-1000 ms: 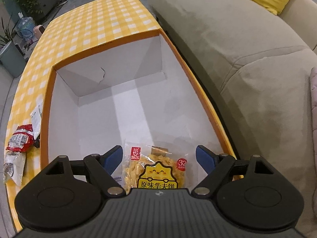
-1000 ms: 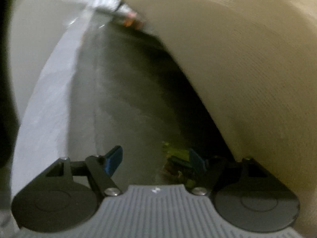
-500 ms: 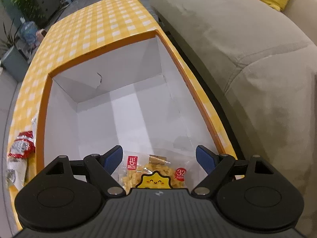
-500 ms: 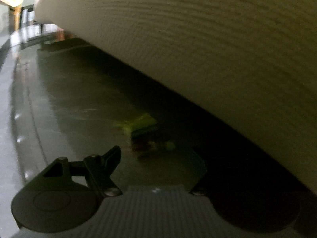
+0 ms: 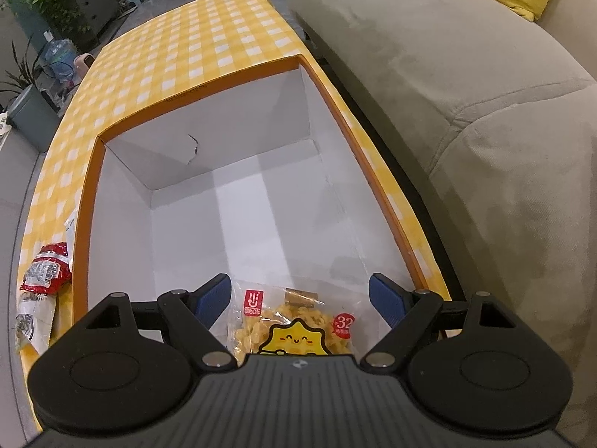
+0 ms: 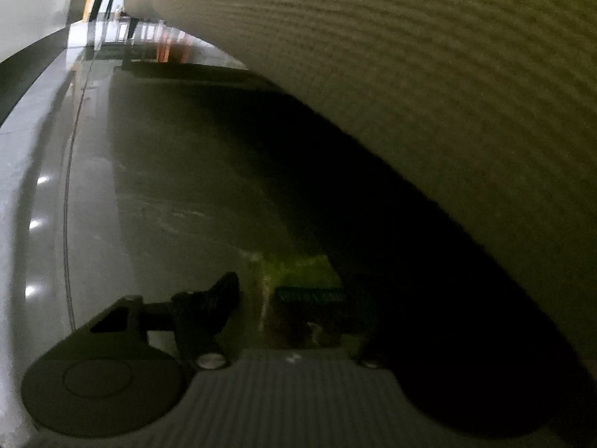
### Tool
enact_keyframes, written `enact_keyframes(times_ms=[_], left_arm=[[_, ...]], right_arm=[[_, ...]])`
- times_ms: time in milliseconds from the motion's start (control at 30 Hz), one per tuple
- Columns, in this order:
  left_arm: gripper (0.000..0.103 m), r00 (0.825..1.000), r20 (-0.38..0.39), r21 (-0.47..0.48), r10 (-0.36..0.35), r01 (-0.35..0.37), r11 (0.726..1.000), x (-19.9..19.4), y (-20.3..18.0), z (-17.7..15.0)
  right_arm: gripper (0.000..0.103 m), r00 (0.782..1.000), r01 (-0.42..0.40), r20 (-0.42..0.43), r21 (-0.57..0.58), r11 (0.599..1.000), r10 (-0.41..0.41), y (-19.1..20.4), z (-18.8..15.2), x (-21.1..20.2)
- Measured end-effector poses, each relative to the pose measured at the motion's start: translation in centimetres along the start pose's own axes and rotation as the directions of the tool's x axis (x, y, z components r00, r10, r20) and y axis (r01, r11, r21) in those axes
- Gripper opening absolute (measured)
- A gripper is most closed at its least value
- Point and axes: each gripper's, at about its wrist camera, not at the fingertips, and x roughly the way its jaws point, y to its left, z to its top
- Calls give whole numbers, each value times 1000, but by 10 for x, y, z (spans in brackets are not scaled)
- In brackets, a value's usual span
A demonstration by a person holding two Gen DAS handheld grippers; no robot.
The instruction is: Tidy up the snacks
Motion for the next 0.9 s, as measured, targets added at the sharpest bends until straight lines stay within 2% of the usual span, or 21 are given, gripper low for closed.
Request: enact_keyframes(times_ms=[67,133,333,367,400,500,667,900], left_arm=[[98,1000,1,7,1,-1,1000,-1,-1,-1],[98,1000,5,12,6,-6,1000,-1,-1,-3],[98,1000,1,-9,20,-19,1000,1,1,-2],[98,1000,0,-10,18,-18,1000,1,1,-2],[98,1000,0,-12,18,-18,1000,1,2,-3],[98,1000,1,-13,8,-8,1000,1,1,-3],[98,1000,-2,-21,-20,20,1000,-2,3,-5],[98,999,23,-37,-30,31,999,-18,10,-9]], right_arm=[[60,1000,16,-17,9,1000,-16,-1,2,1],[67,1000,6,-12,-1,1000,-6,3,0,-3],[75,999,38,-16,21,999,-38,5,-4,-1],[70,999,40,-20,31,999,-39,6,-4,1],[61,999,28,-23,40,999,-27,10,-2,1],[51,997,35,-68,46,998,-32,12,5,-2],[47,990,-2,-139,71,997,12,17,2,-28],[45,976,-135,-184,-107,985,114,21,-19,-70]])
